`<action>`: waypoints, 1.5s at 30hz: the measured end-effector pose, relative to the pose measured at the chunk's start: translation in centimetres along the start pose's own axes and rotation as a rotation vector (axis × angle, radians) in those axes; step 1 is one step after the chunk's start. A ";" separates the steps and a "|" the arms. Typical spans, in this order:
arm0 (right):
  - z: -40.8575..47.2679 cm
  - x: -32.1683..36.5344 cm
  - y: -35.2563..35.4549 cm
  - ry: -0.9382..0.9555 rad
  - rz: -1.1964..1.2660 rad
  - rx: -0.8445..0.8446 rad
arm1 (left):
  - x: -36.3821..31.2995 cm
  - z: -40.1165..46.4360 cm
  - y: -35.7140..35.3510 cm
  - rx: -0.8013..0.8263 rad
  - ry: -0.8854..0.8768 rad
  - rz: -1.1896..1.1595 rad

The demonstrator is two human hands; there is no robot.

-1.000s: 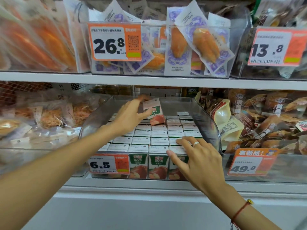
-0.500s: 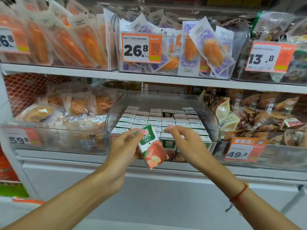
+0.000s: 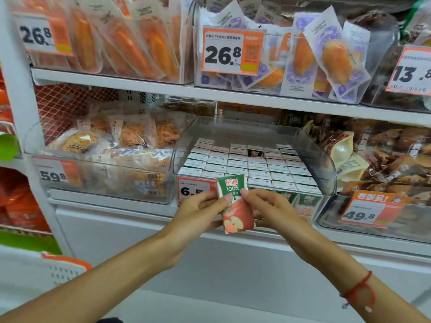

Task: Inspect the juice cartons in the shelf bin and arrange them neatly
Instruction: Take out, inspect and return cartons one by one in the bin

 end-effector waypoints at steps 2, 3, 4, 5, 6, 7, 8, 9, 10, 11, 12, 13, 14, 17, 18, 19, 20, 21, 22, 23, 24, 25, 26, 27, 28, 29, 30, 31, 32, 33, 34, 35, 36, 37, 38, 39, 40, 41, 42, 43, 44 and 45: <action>0.2 -0.3 0.2 -0.036 -0.011 0.009 | 0.2 0.1 0.4 -0.008 -0.018 0.047; 0.3 -0.4 0.2 -0.043 -0.013 0.008 | 0.2 0.2 0.5 -0.011 -0.027 0.071; 0.5 -0.3 0.3 -0.036 -0.011 0.000 | 0.2 0.3 0.5 -0.011 -0.036 0.094; 0.6 -0.3 0.2 -0.021 -0.010 -0.014 | 0.2 0.4 0.5 -0.012 -0.043 0.115; 0.8 -0.2 0.1 -0.005 -0.011 -0.030 | 0.1 0.5 0.6 -0.015 -0.052 0.131; 0.9 -0.1 0.0 0.008 -0.014 -0.046 | 0.1 0.6 0.7 -0.024 -0.061 0.140; 1.0 -0.1 -0.1 0.015 -0.017 -0.057 | 0.0 0.7 0.8 -0.034 -0.067 0.139; 1.1 0.0 -0.3 0.015 -0.018 -0.058 | -0.1 0.7 0.9 -0.042 -0.073 0.125; 1.2 0.0 -0.4 0.015 -0.016 -0.044 | -0.1 0.7 0.9 -0.046 -0.075 0.093; 1.2 0.1 -0.5 0.019 -0.016 -0.014 | -0.2 0.7 1.0 -0.049 -0.073 0.051; 1.2 0.3 -0.7 0.026 -0.022 0.031 | -0.3 0.7 1.0 -0.056 -0.070 0.009; 1.1 0.5 -0.8 0.029 -0.031 0.085 | -0.4 0.7 1.1 -0.067 -0.073 -0.023; 1.0 0.6 -0.8 0.028 -0.035 0.134 | -0.5 0.7 1.1 -0.080 -0.080 -0.043; 0.6 0.8 -0.9 0.022 -0.001 0.203 | -0.7 0.7 1.3 -0.098 -0.103 -0.045; 0.5 0.9 -0.8 0.030 0.009 0.201 | -0.8 0.6 1.3 -0.095 -0.111 -0.043; 0.4 0.9 -0.8 0.041 0.012 0.190 | -0.8 0.6 1.3 -0.090 -0.118 -0.039; 0.3 0.9 -0.8 0.053 0.011 0.174 | -0.9 0.5 1.3 -0.084 -0.123 -0.033; 0.2 0.9 -0.7 0.064 0.009 0.156 | -0.9 0.5 1.3 -0.078 -0.126 -0.026; 0.2 0.9 -0.6 0.071 0.008 0.137 | -0.9 0.4 1.4 -0.073 -0.129 -0.018; 0.1 0.8 -0.6 0.072 0.005 0.114 | -1.0 0.4 1.4 -0.074 -0.135 -0.004; 0.0 0.7 -0.5 0.071 -0.003 0.089 | -1.0 0.3 1.4 -0.087 -0.145 0.018; 0.0 0.6 -0.4 0.071 -0.019 0.064 | -1.1 0.2 1.6 -0.114 -0.159 0.046; -0.1 0.5 -0.3 0.074 -0.040 0.042 | -1.2 0.2 1.7 -0.154 -0.176 0.076; -0.1 0.4 -0.3 0.077 -0.064 0.024 | -1.2 0.2 1.9 -0.193 -0.193 0.096; -0.2 0.3 -0.3 0.085 -0.093 0.010 | -1.2 0.2 2.1 -0.220 -0.201 0.103; -0.3 0.4 -0.4 0.101 -0.133 -0.004 | -1.1 0.2 2.2 -0.231 -0.199 0.105; -0.4 0.4 -0.4 0.128 -0.195 -0.022 | -1.0 0.3 2.2 -0.233 -0.187 0.107; -0.5 0.5 -0.4 0.167 -0.280 -0.040 | -0.7 0.3 2.1 -0.234 -0.171 0.107; -0.5 0.6 -0.5 0.209 -0.374 -0.056 | -0.5 0.3 2.1 -0.237 -0.156 0.107; -0.6 0.7 -0.6 0.247 -0.447 -0.064 | -0.3 0.4 2.1 -0.240 -0.144 0.109; -0.7 0.8 -0.8 0.272 -0.487 -0.066 | -0.2 0.4 2.1 -0.242 -0.137 0.111; -0.7 0.9 -0.9 0.289 -0.500 -0.063 | -0.1 0.5 2.1 -0.241 -0.134 0.113; -0.8 1.0 -1.0 0.305 -0.508 -0.062 | -0.1 0.5 2.1 -0.239 -0.133 0.112; -0.8 1.1 -1.0 0.324 -0.525 -0.063 | -0.2 0.5 2.1 -0.234 -0.134 0.111; -0.9 1.2 -1.1 0.344 -0.552 -0.067 | -0.3 0.5 2.0 -0.226 -0.137 0.112; -1.0 1.3 -1.2 0.360 -0.569 -0.070 | -0.4 0.5 2.0 -0.216 -0.144 0.114; -1.1 1.4 -1.2 0.368 -0.558 -0.067 | -0.5 0.5 2.0 -0.211 -0.150 0.113; -1.0 1.4 -1.3 0.362 -0.511 -0.055 | -0.5 0.5 2.1 -0.213 -0.153 0.107; -0.9 1.4 -1.2 0.342 -0.438 -0.038 | -0.5 0.6 2.3 -0.212 -0.149 0.098; -0.7 1.4 -1.1 0.310 -0.357 -0.024 | -0.4 0.7 2.4 -0.201 -0.138 0.091; -0.6 1.4 -0.9 0.273 -0.282 -0.021 | -0.4 0.8 2.5 -0.184 -0.119 0.091; -0.4 1.3 -0.6 0.234 -0.221 -0.031 | -0.3 0.8 2.4 -0.159 -0.098 0.100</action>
Point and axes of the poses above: each hand's wrist, its own z-axis towards the middle knuckle, its own y-axis out of the back of the hand, x = y × z, the point moved 5 cm from there along z, towards the middle knuckle, and after that the axes turned 4 degrees about y, right-handed, at the moved point
